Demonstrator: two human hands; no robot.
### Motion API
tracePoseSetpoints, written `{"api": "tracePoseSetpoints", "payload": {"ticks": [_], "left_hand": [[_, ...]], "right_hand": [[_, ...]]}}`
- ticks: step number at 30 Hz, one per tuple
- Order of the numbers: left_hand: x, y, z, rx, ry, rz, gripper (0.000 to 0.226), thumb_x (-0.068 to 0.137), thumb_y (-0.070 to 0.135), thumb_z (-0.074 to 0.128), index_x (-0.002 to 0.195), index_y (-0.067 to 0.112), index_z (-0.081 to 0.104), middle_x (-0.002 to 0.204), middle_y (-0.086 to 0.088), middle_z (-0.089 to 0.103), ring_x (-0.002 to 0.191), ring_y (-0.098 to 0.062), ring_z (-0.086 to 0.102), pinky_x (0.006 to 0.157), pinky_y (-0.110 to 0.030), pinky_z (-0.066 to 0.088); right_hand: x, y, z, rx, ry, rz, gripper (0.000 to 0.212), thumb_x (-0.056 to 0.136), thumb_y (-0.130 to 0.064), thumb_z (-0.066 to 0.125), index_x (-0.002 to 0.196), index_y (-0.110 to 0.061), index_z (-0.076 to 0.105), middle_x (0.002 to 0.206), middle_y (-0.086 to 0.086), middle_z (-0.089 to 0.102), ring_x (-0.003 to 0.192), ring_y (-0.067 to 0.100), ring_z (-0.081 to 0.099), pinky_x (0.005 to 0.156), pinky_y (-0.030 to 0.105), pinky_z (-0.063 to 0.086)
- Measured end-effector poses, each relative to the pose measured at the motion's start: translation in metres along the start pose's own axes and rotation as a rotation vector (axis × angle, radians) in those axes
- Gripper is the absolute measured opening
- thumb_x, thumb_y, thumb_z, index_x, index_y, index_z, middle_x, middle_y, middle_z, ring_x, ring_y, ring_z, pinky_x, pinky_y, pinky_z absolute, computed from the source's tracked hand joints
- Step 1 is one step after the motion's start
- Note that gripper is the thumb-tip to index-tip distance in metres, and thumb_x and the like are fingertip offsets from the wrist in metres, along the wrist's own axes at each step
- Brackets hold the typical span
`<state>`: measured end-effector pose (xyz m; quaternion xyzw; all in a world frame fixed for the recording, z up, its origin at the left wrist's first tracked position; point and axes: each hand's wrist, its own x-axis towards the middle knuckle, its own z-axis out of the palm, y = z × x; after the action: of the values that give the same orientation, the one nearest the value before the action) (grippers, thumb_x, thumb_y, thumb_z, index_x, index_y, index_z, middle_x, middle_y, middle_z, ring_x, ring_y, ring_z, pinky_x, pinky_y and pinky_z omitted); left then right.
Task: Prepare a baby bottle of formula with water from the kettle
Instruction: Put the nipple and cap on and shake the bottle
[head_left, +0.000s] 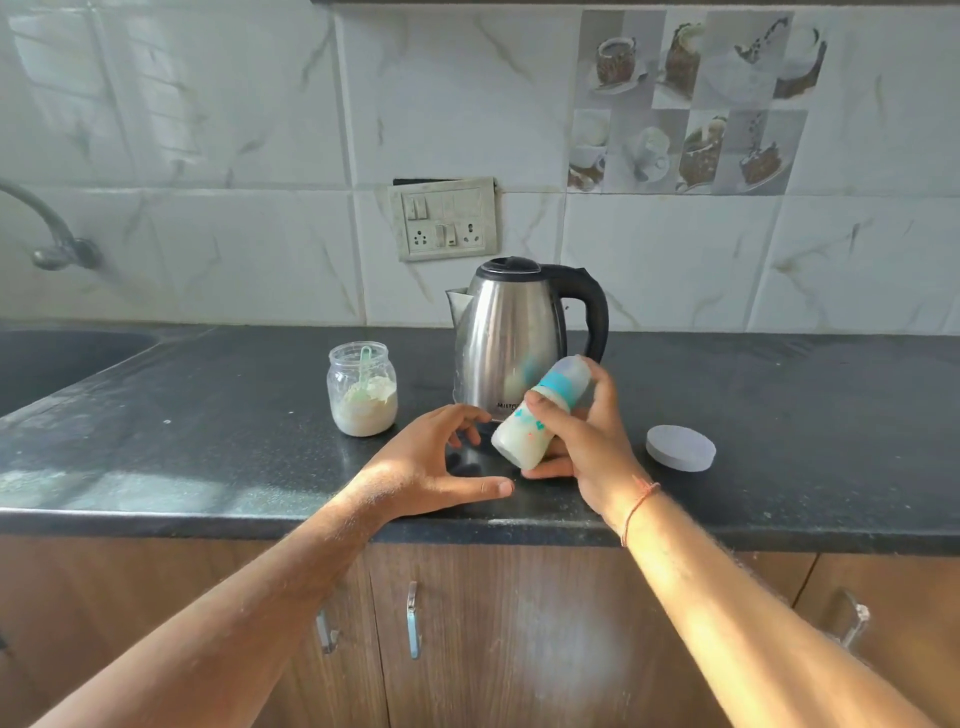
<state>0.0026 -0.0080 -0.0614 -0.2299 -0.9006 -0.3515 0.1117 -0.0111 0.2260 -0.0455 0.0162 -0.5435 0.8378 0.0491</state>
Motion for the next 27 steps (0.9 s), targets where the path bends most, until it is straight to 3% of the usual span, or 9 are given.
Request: {"api": "tracePoseSetpoints", "payload": {"ticks": [1,4,8,9,13,17,21,25,27], "left_hand": [[0.0,0.0,0.0,0.003,0.005,0.001,0.097,0.063,0.097,0.078,0.143,0.046,0.056,0.121,0.023,0.067,0.114,0.0,0.063,0.099,-0.028,0.058],[-0.001,0.001,0.0,0.009,-0.01,-0.01,0.094,0.067,0.09,0.081,0.144,0.042,0.057,0.122,0.024,0.066,0.115,0.002,0.062,0.101,-0.029,0.058],[-0.002,-0.001,0.0,0.005,-0.004,-0.012,0.097,0.063,0.098,0.077,0.143,0.046,0.057,0.121,0.022,0.067,0.114,0.0,0.063,0.099,-0.029,0.058],[-0.002,-0.001,-0.001,0.009,0.0,-0.006,0.099,0.063,0.098,0.077,0.144,0.043,0.058,0.121,0.022,0.067,0.114,0.0,0.063,0.099,-0.029,0.058],[-0.001,0.0,-0.001,0.015,-0.007,-0.007,0.097,0.068,0.091,0.081,0.147,0.039,0.059,0.123,0.023,0.066,0.116,0.001,0.063,0.101,-0.03,0.058],[-0.001,0.0,0.0,0.012,0.001,-0.008,0.098,0.063,0.1,0.074,0.143,0.045,0.058,0.121,0.023,0.067,0.114,0.0,0.064,0.099,-0.027,0.058],[-0.003,0.002,-0.001,0.022,0.0,-0.014,0.103,0.062,0.101,0.073,0.146,0.042,0.058,0.122,0.025,0.066,0.116,0.001,0.063,0.1,-0.03,0.059],[-0.003,0.002,-0.001,0.015,0.0,-0.007,0.099,0.063,0.101,0.073,0.143,0.044,0.059,0.119,0.024,0.067,0.112,0.001,0.064,0.097,-0.03,0.059],[-0.002,0.001,-0.002,0.015,0.001,-0.009,0.099,0.064,0.1,0.074,0.144,0.043,0.058,0.12,0.024,0.067,0.113,0.001,0.064,0.098,-0.031,0.059]], "right_hand": [[0.001,-0.003,0.003,-0.013,0.036,-0.023,0.069,0.092,-0.028,0.089,0.143,-0.041,0.044,0.139,0.013,0.061,0.107,0.039,0.08,0.065,0.058,0.067],[0.01,-0.002,-0.01,0.391,0.332,-0.123,0.068,0.097,-0.026,0.084,0.147,-0.03,0.038,0.14,0.013,0.062,0.117,0.038,0.076,0.066,0.051,0.069],[0.0,0.002,-0.001,0.0,-0.016,-0.01,0.07,0.093,-0.028,0.088,0.146,-0.038,0.044,0.136,0.014,0.065,0.104,0.038,0.081,0.065,0.059,0.067],[0.001,0.0,0.002,-0.036,0.015,-0.027,0.07,0.092,-0.027,0.089,0.144,-0.039,0.044,0.135,0.012,0.065,0.105,0.038,0.08,0.065,0.06,0.067],[0.018,0.0,-0.013,0.454,0.352,-0.123,0.076,0.093,-0.032,0.088,0.15,-0.027,0.038,0.144,0.018,0.063,0.11,0.034,0.079,0.069,0.052,0.069],[0.003,0.0,-0.002,0.058,0.013,0.007,0.062,0.094,-0.028,0.086,0.14,-0.039,0.046,0.135,0.015,0.065,0.104,0.041,0.08,0.064,0.057,0.067],[0.015,-0.002,-0.013,0.433,0.358,-0.109,0.072,0.095,-0.029,0.086,0.149,-0.029,0.038,0.145,0.016,0.06,0.115,0.038,0.076,0.07,0.053,0.069],[0.001,-0.001,-0.001,0.024,0.0,0.006,0.063,0.094,-0.026,0.087,0.141,-0.039,0.046,0.136,0.015,0.065,0.104,0.041,0.08,0.064,0.058,0.067],[0.006,-0.003,0.0,0.147,0.162,-0.065,0.063,0.095,-0.028,0.086,0.141,-0.035,0.044,0.136,0.014,0.064,0.107,0.039,0.079,0.066,0.057,0.068]]}}
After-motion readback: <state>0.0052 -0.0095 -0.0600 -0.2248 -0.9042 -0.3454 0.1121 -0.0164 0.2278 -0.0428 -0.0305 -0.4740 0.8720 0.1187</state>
